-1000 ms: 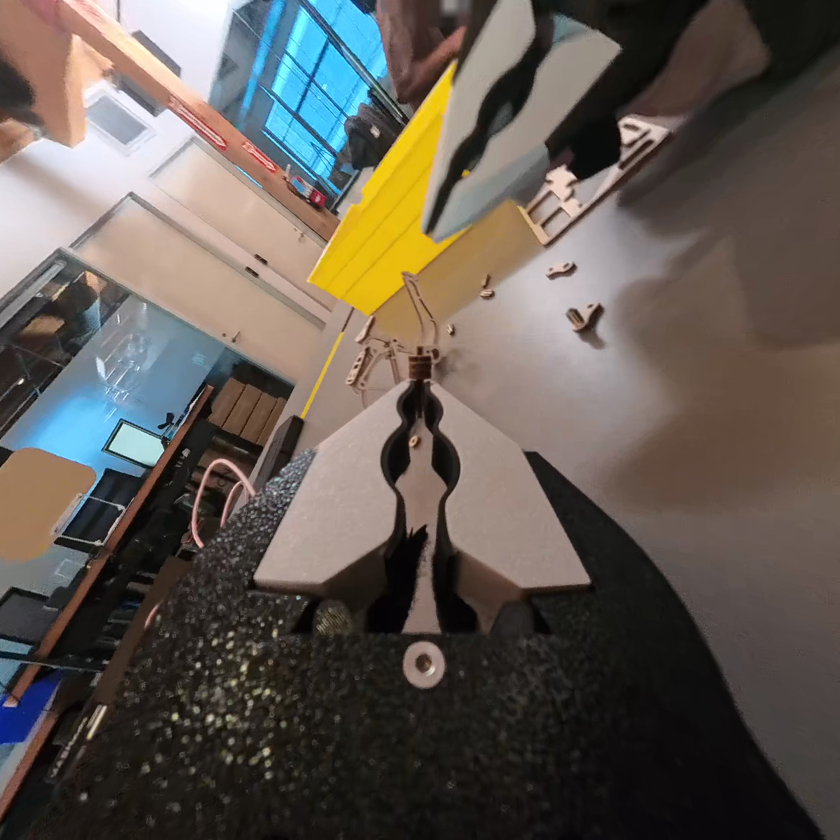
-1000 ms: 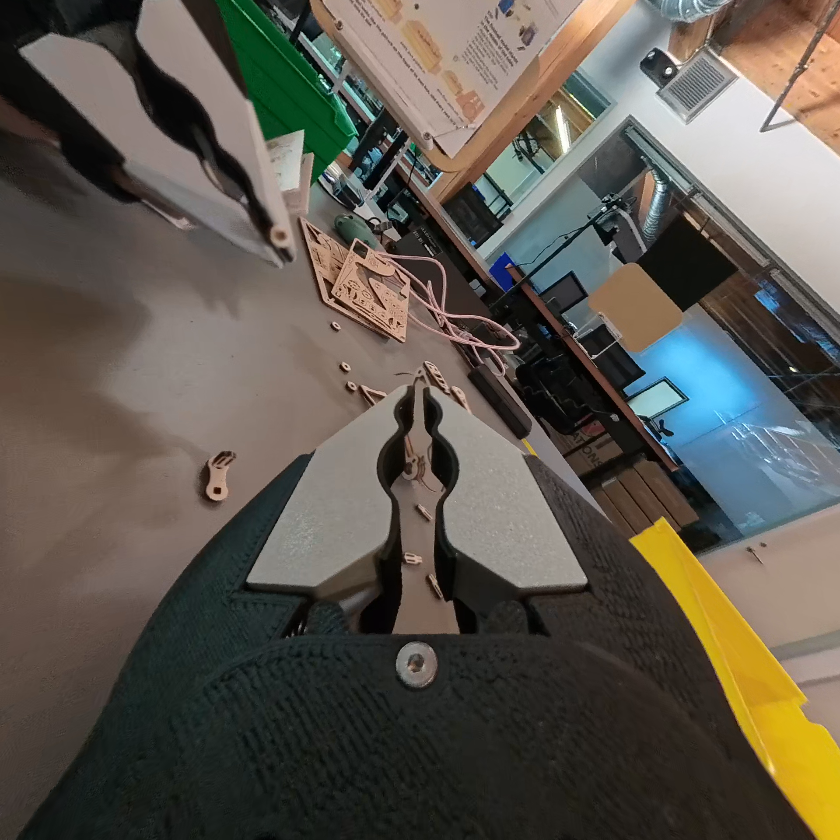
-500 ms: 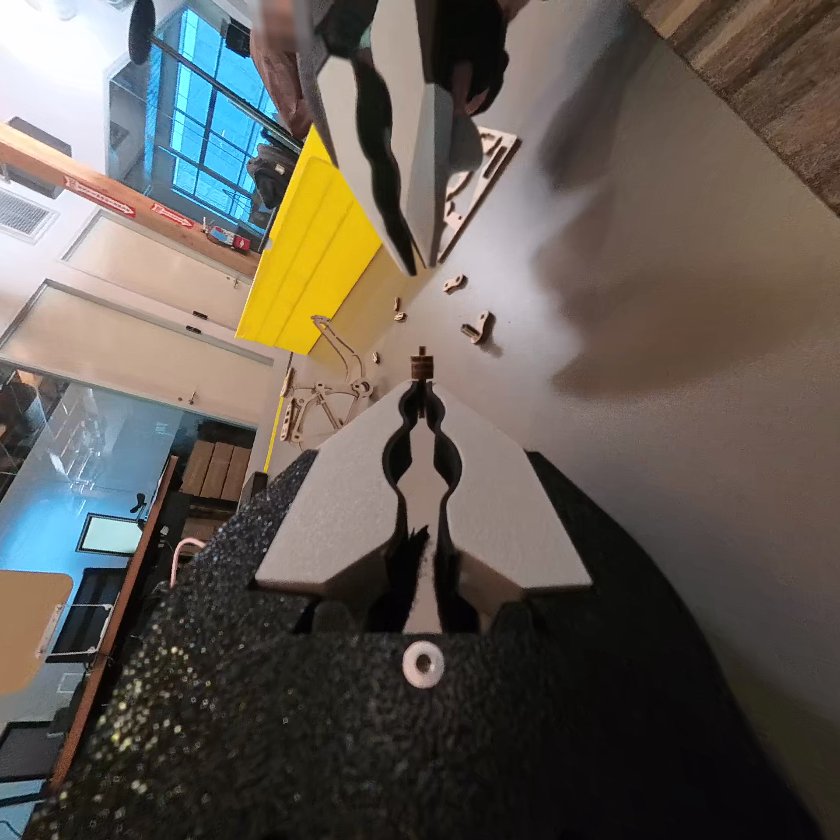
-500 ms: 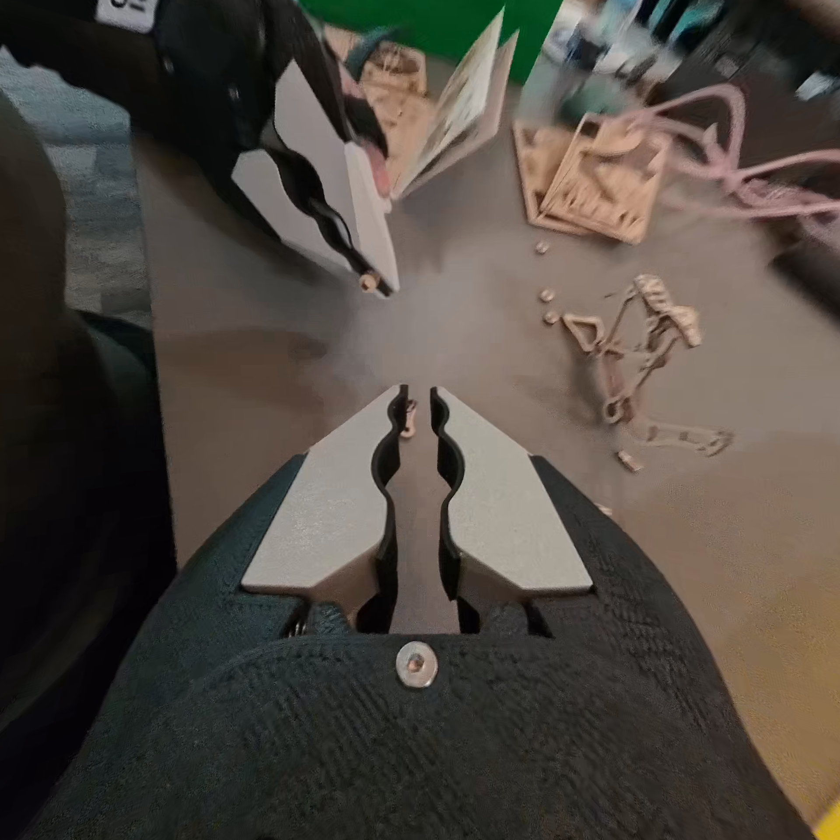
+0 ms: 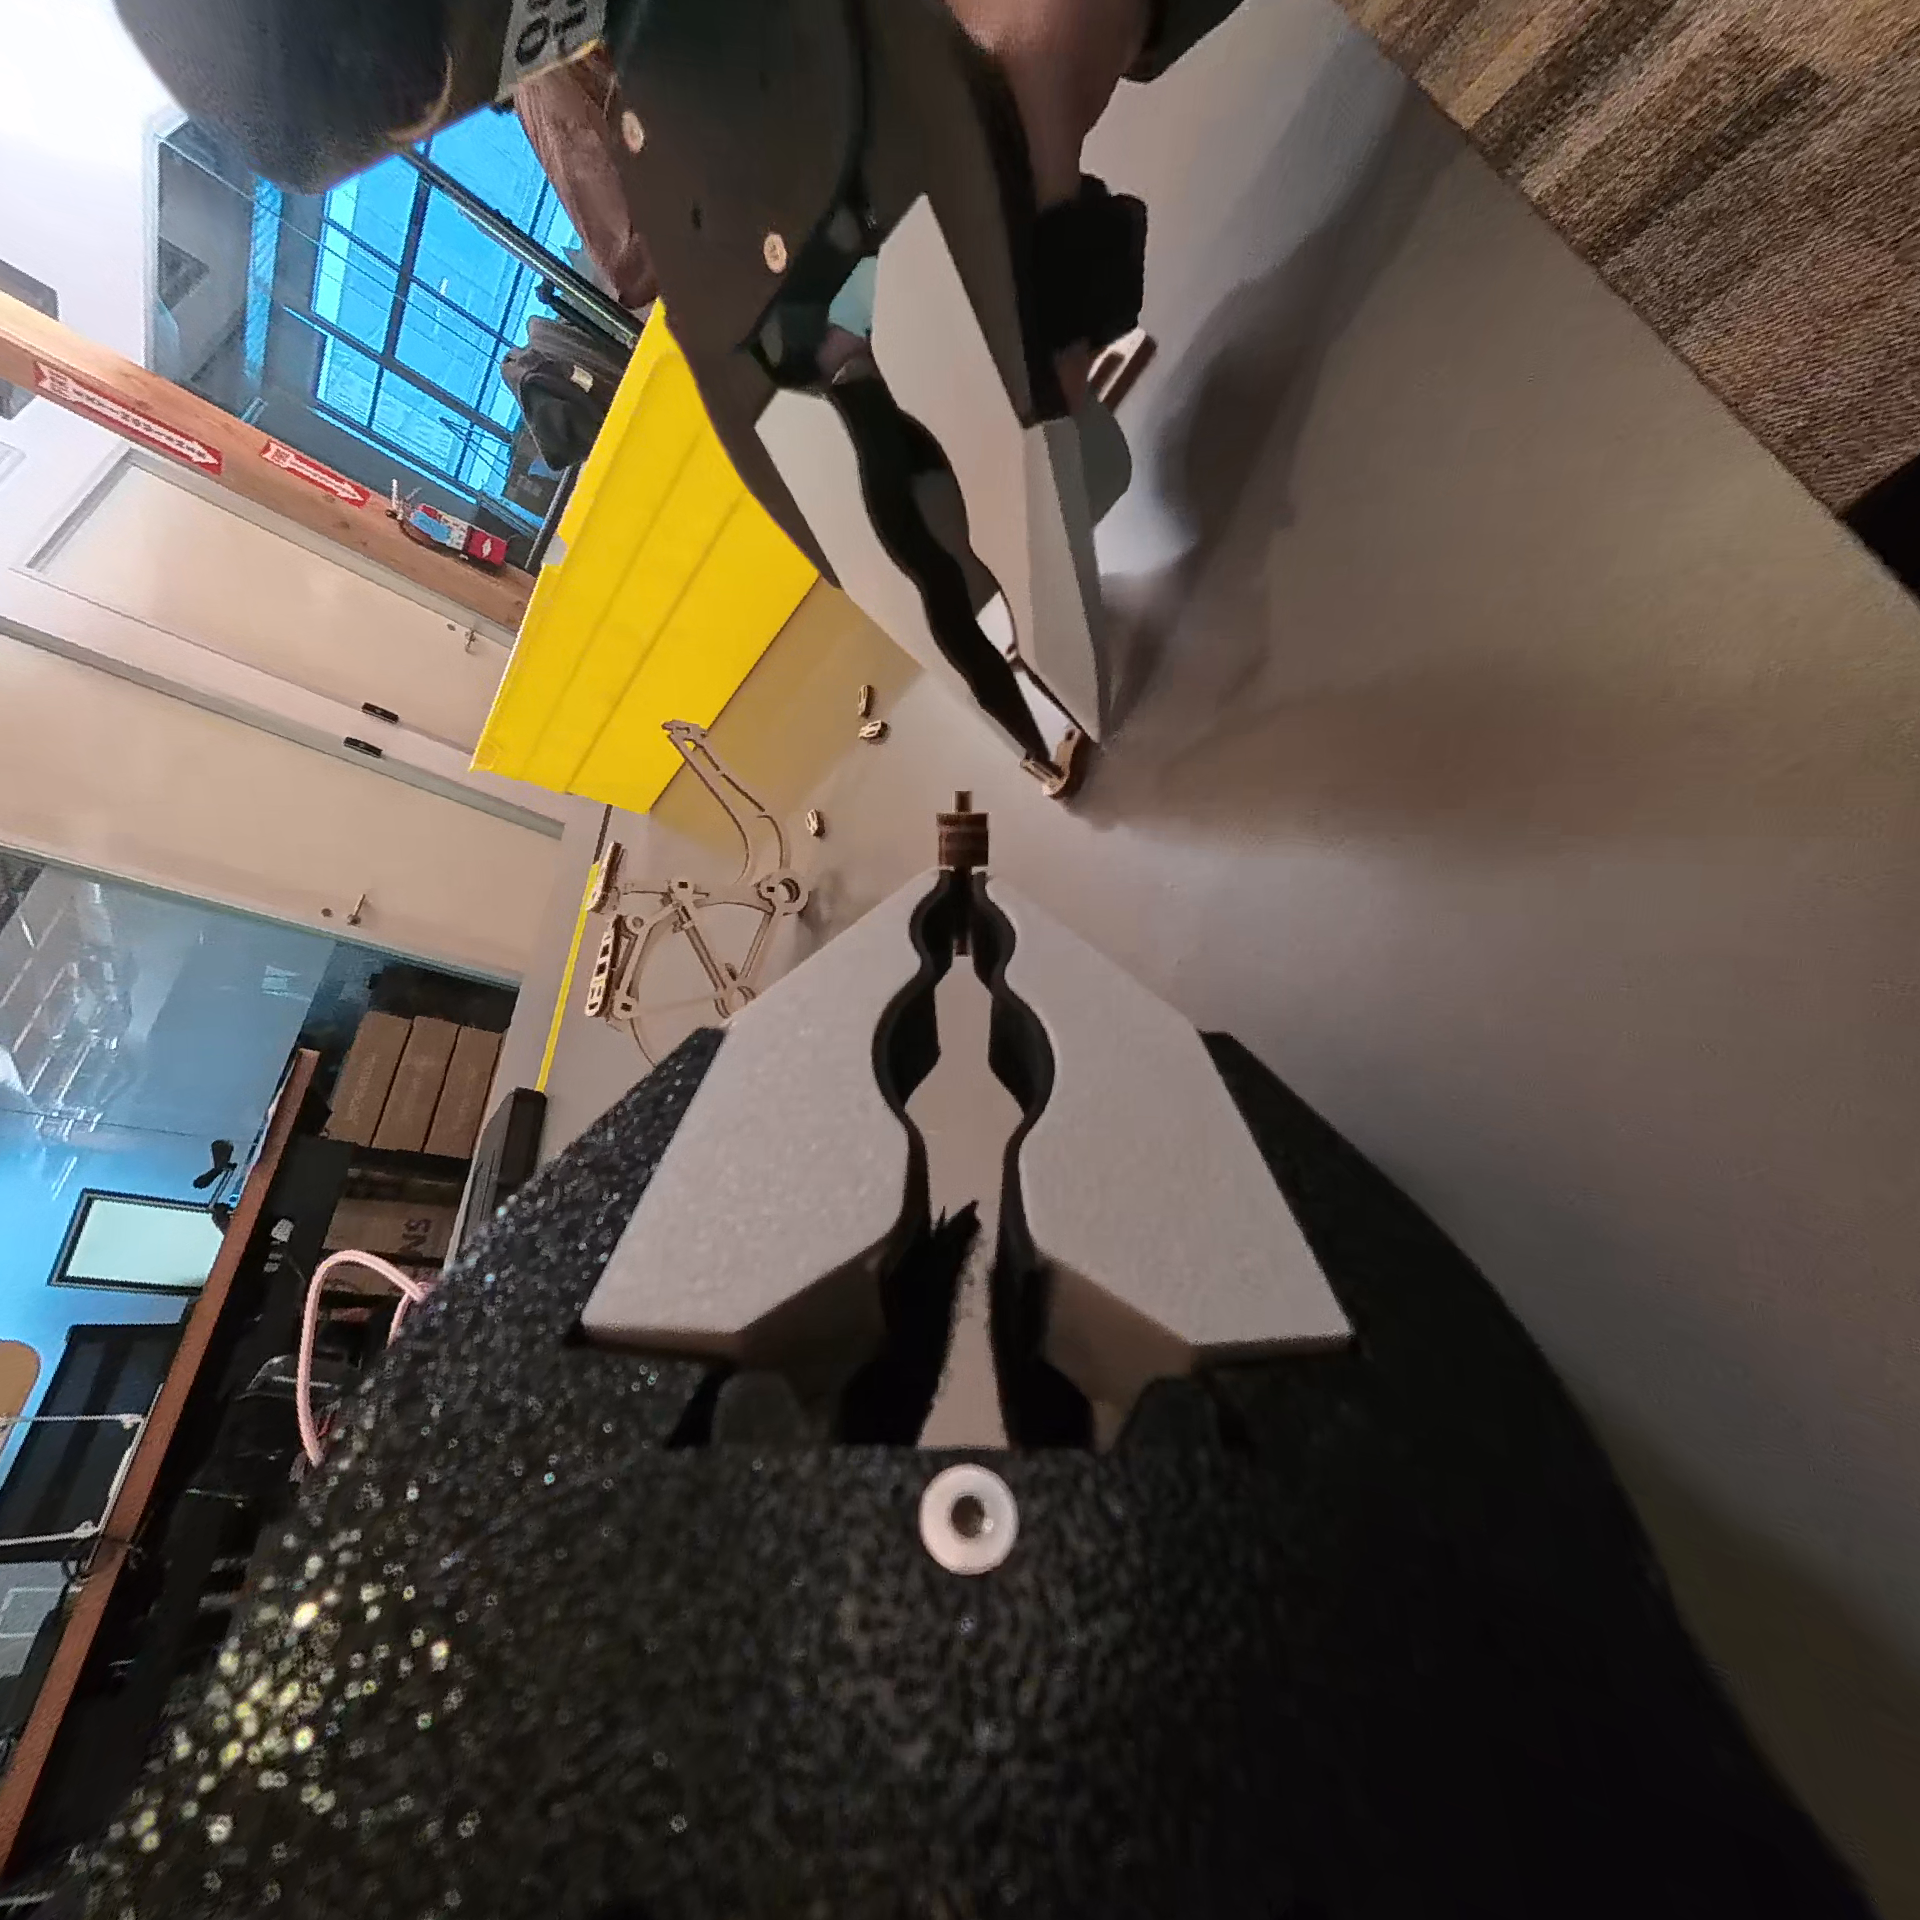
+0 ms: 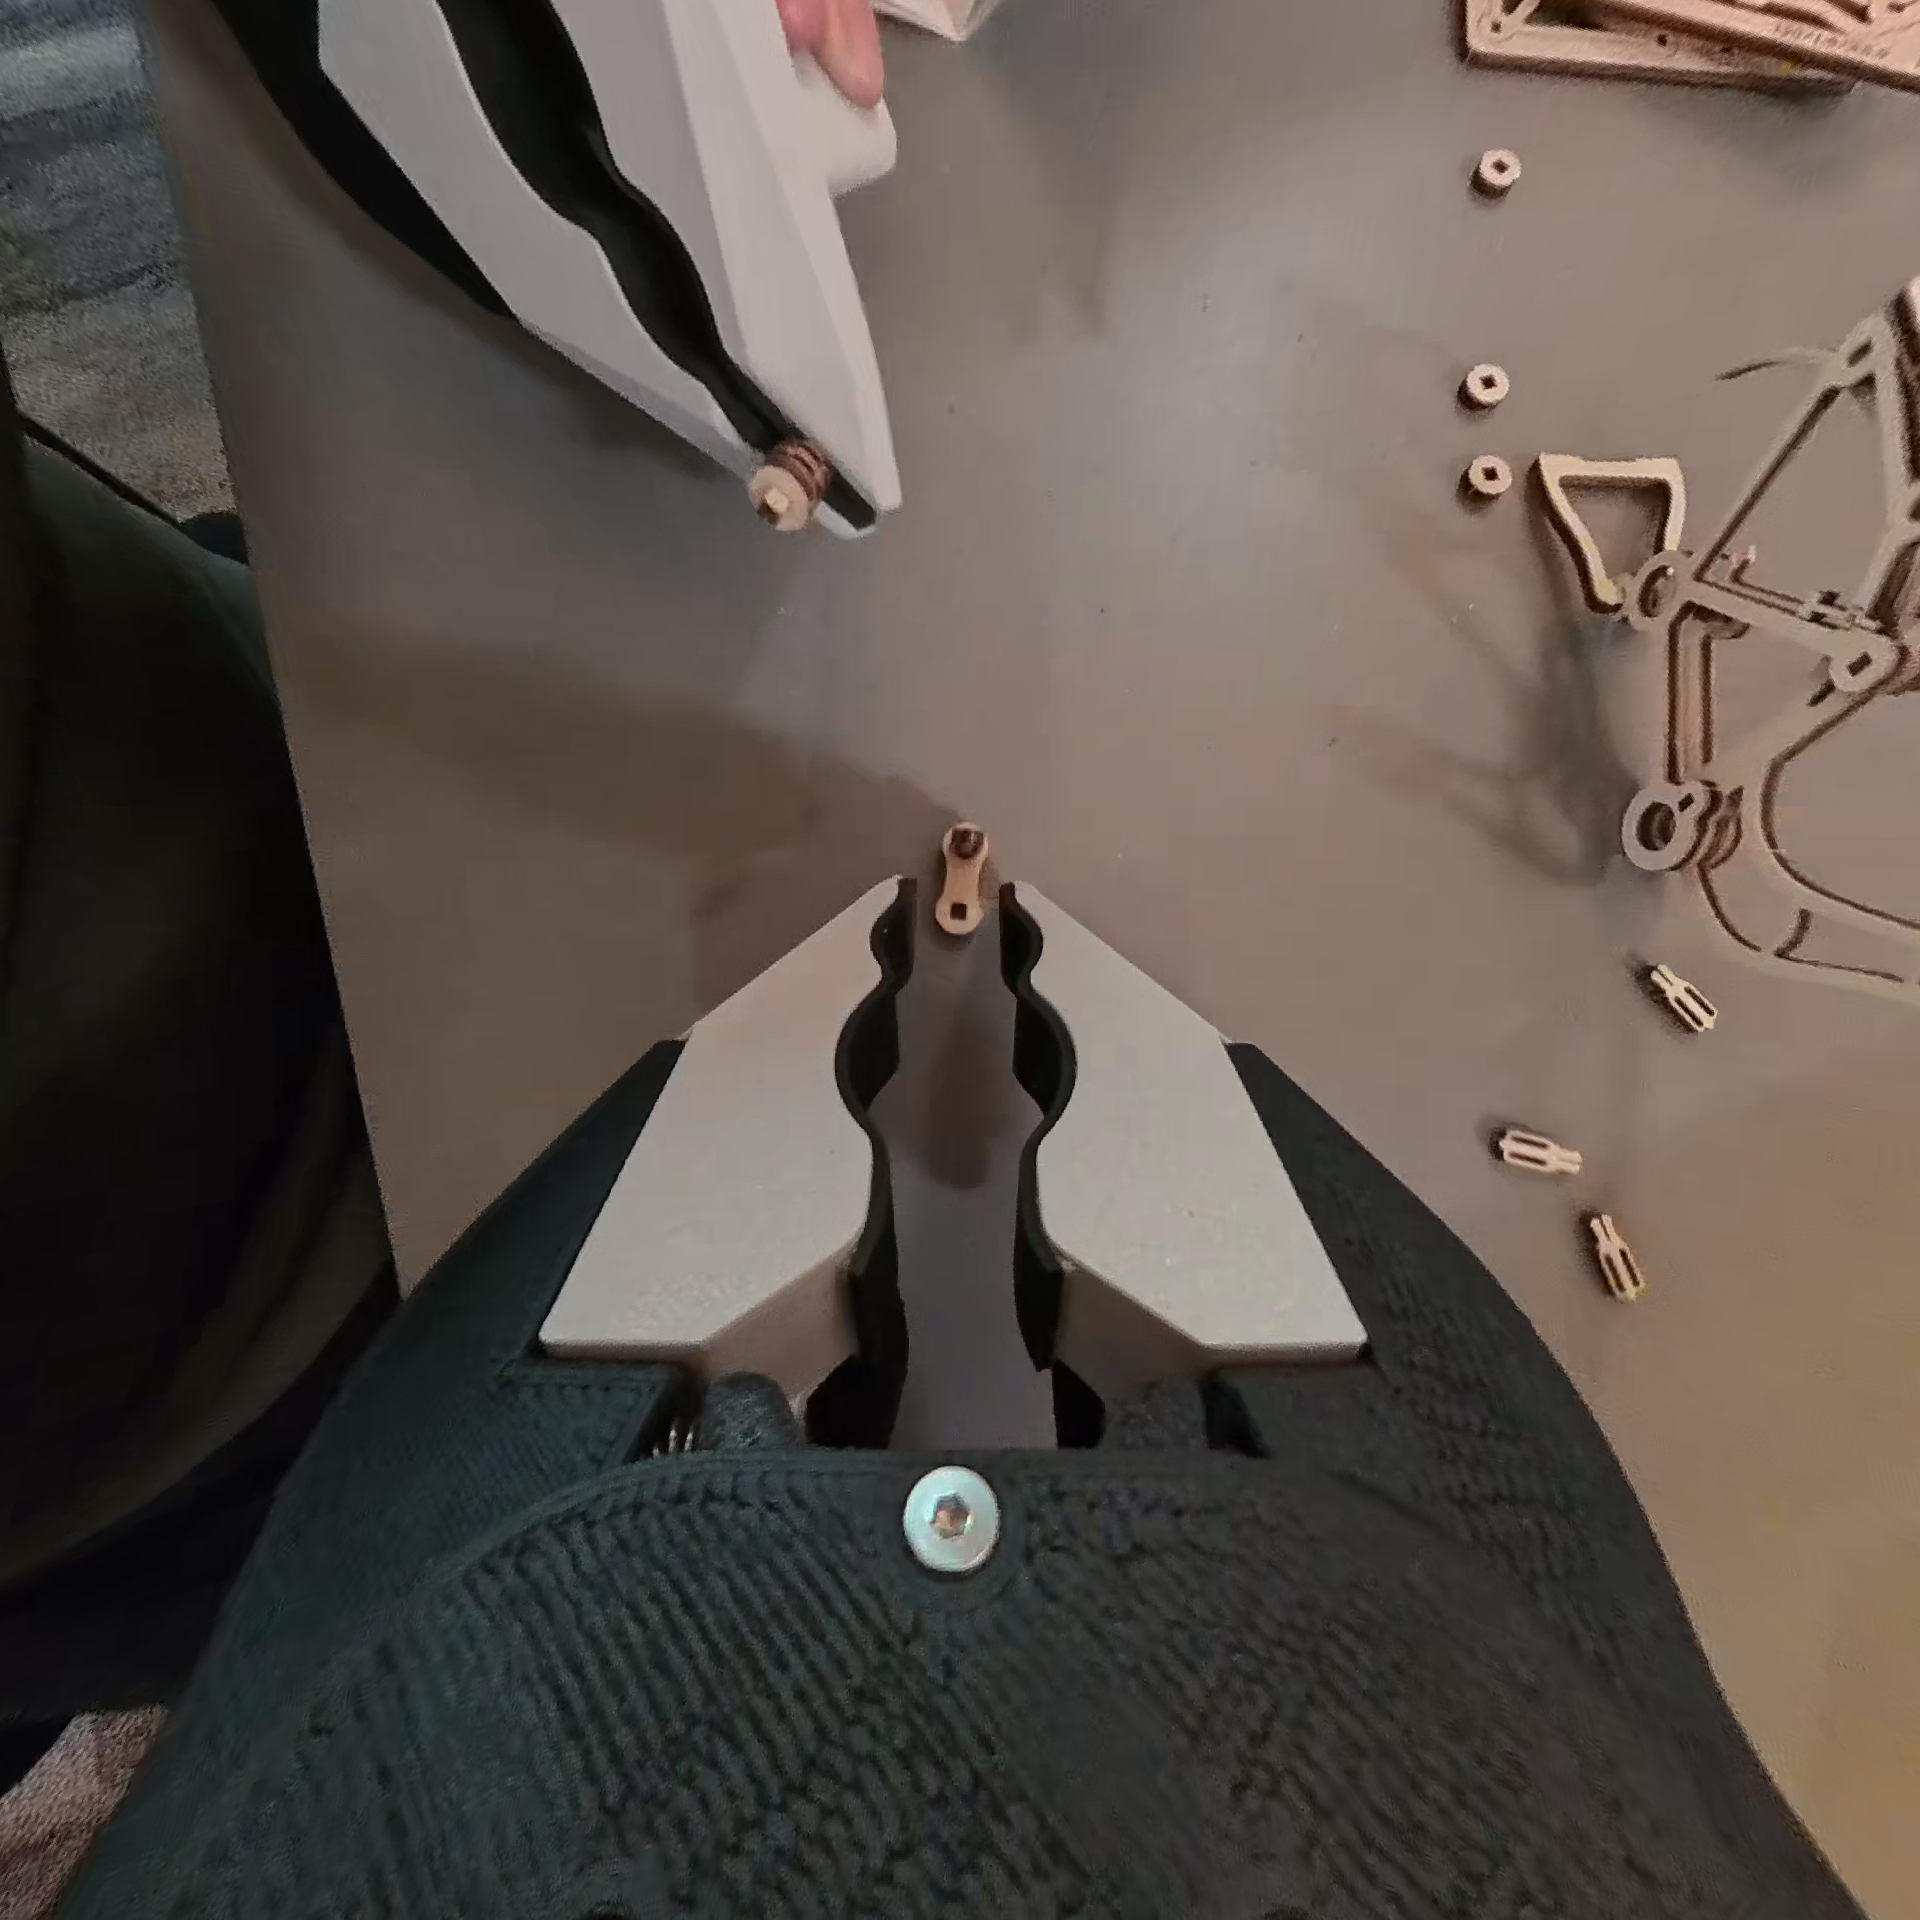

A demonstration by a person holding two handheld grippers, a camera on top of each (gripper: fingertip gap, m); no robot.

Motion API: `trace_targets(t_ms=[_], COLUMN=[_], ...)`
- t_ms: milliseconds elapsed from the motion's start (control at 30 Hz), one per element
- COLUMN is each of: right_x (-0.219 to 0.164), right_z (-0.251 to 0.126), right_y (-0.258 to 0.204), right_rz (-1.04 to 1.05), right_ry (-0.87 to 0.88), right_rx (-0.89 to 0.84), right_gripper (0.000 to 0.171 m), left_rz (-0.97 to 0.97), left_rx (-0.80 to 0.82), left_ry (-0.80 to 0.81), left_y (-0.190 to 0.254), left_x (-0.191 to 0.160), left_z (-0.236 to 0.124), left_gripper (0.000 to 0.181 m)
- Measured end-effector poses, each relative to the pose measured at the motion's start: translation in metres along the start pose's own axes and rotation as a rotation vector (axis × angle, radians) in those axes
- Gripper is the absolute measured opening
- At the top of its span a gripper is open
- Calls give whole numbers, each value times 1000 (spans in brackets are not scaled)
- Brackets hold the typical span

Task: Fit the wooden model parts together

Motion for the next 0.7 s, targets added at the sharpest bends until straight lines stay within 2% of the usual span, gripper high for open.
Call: trace_targets(t_ms=[400, 533, 600, 700], right_x=[6, 3, 6, 18], right_z=[3, 3, 1, -8], right_y=[2, 8, 14, 18], right_rz=[-35, 51, 171, 427], right_ry=[-59, -13, 133, 547], right_rx=[12, -23, -48, 54], right_gripper=[5, 5, 5, 4], left_rz=[-4, -52, -131, -355], left_rx=[-8, -11, -2, -2], left_ry=[-18, -43, -49, -26], left_y=[0, -3, -8, -23], left_x=[-2, -4, -5, -5], left_z=[2, 4, 3, 3], left_gripper=[0, 0, 0, 0])
Point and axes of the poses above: each gripper's, where its closed fingertips meet, z out along the fingers, x out of its top, y = z × x across the jaws, the point moved 9 cm from there along -z, back along the fingers, and after that the axes turned 2 degrees about -z, right-handed, at the moved point
